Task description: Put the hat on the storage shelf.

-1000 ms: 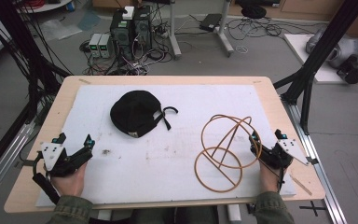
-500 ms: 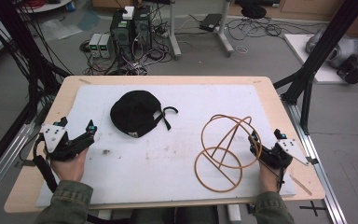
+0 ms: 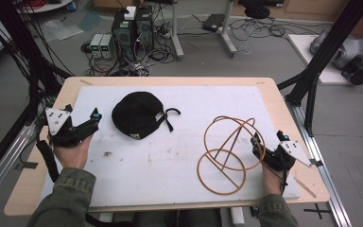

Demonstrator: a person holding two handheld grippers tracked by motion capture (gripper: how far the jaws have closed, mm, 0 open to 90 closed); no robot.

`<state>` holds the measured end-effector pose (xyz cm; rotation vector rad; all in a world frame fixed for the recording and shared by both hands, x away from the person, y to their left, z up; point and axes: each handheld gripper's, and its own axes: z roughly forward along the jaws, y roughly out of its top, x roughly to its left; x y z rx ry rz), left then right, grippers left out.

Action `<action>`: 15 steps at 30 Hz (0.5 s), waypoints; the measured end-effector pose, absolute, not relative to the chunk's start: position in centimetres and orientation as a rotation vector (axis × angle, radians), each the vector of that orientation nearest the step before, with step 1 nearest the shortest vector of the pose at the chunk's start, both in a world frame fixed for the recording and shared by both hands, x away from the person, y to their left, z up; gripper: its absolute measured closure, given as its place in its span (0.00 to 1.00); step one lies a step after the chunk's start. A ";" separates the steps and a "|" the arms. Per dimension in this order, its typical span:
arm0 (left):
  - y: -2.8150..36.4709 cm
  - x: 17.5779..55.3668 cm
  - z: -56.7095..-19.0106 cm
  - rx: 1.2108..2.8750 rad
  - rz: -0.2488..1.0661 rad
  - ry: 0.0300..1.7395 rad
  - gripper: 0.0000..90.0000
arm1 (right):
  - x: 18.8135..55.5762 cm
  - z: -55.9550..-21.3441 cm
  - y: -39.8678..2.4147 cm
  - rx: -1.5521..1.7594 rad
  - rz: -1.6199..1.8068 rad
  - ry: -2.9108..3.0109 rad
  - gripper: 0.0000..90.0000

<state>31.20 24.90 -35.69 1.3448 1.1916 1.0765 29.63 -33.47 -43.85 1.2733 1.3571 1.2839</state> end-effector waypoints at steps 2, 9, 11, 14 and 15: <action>24.3 31.5 -35.7 1.354 1.072 1.182 0.18 | 29.6 -43.9 -33.5 1.276 1.289 1.354 0.12; 22.5 33.1 -35.6 1.388 1.033 1.174 0.18 | 29.5 -43.8 -33.5 1.274 1.296 1.351 0.12; 22.0 33.6 -35.6 1.406 1.022 1.173 0.18 | 29.6 -43.8 -33.5 1.275 1.296 1.354 0.12; 21.6 34.0 -35.6 1.427 1.009 1.170 0.18 | 29.6 -43.8 -33.5 1.277 1.296 1.353 0.12; 21.3 34.2 -35.5 1.426 1.007 1.170 0.18 | 29.6 -43.8 -33.5 1.277 1.296 1.353 0.12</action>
